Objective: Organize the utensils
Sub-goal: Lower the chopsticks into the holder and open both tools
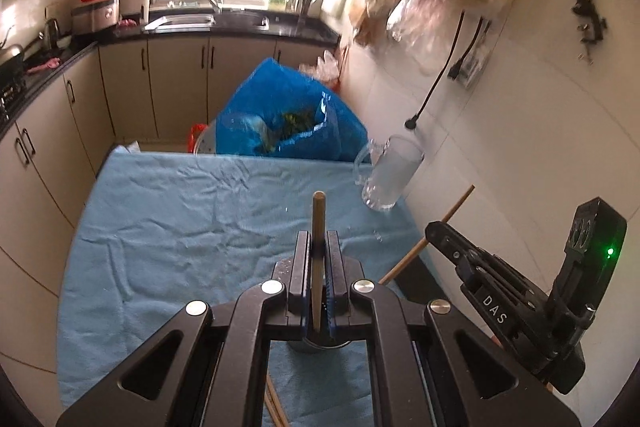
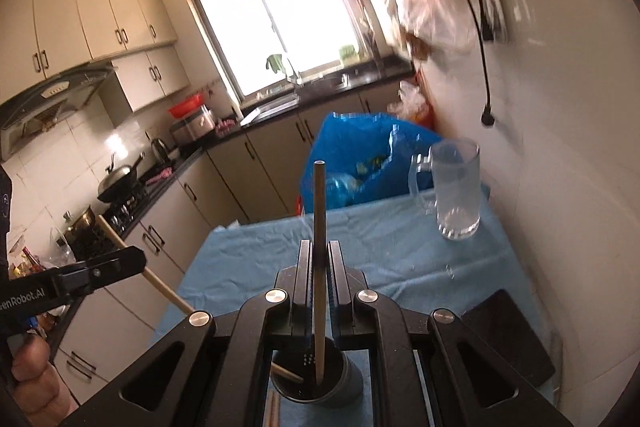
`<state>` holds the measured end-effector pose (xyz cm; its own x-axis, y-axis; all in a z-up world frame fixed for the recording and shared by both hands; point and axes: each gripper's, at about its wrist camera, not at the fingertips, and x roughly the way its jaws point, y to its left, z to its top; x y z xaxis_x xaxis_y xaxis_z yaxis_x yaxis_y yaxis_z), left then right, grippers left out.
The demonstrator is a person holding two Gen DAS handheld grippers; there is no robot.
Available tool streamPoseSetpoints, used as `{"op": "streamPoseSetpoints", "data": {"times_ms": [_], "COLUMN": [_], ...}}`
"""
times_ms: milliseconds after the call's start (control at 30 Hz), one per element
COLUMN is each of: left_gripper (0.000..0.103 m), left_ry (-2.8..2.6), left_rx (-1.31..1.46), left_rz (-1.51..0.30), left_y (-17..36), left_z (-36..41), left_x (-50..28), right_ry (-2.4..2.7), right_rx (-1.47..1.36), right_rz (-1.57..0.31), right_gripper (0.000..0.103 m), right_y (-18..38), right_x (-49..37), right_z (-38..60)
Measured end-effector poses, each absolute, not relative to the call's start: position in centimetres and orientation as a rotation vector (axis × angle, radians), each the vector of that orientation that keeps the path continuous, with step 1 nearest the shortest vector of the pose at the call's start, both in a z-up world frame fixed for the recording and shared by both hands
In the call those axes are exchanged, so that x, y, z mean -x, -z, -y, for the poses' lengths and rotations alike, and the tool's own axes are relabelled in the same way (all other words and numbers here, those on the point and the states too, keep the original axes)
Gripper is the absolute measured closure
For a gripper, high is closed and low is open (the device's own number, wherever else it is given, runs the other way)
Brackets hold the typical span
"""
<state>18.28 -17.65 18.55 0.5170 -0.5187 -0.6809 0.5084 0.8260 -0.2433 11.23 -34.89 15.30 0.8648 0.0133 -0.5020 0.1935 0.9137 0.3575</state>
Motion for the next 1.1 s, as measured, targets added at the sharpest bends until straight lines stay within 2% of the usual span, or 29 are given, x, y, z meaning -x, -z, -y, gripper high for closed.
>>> {"op": "streamPoseSetpoints", "data": {"times_ms": [200,433,467,533,567,633,767,867,1100], "left_gripper": [0.097,0.095,0.094,0.081,0.079,0.076,0.076,0.069,0.067], "left_ry": [0.605,0.576,0.575,0.577,0.576,0.574,0.576,0.545,0.381], "left_rx": [-0.002,-0.004,-0.002,0.007,0.010,0.011,0.055,0.077,0.087], "left_rz": [-0.884,-0.892,-0.894,-0.891,-0.877,-0.855,-0.823,-0.790,-0.831], "left_y": [-15.4,-14.5,-14.5,-14.9,-15.3,-15.8,-16.5,-15.7,-8.2], "left_z": [18.9,18.7,18.6,18.2,17.9,17.1,14.0,10.5,1.8], "left_x": [-19.7,-20.4,-20.4,-20.3,-20.0,-19.4,-17.6,-15.4,-11.4], "right_ry": [0.082,0.078,0.078,0.084,0.082,0.084,0.100,0.070,-0.058], "right_rx": [-0.432,-0.429,-0.427,-0.430,-0.433,-0.434,-0.450,-0.463,-0.463], "right_rz": [-0.595,-0.618,-0.616,-0.609,-0.600,-0.579,-0.525,-0.510,-0.664], "right_gripper": [0.096,0.092,0.090,0.084,0.079,0.077,0.077,0.076,0.075], "right_y": [-12.5,-11.7,-11.8,-12.1,-12.3,-12.8,-13.7,-13.1,-6.3], "right_x": [-13.1,-13.6,-13.5,-13.2,-12.8,-11.9,-8.5,-5.5,-2.0], "right_z": [35.7,35.9,35.9,36.0,36.1,36.0,35.5,34.0,28.2]}}
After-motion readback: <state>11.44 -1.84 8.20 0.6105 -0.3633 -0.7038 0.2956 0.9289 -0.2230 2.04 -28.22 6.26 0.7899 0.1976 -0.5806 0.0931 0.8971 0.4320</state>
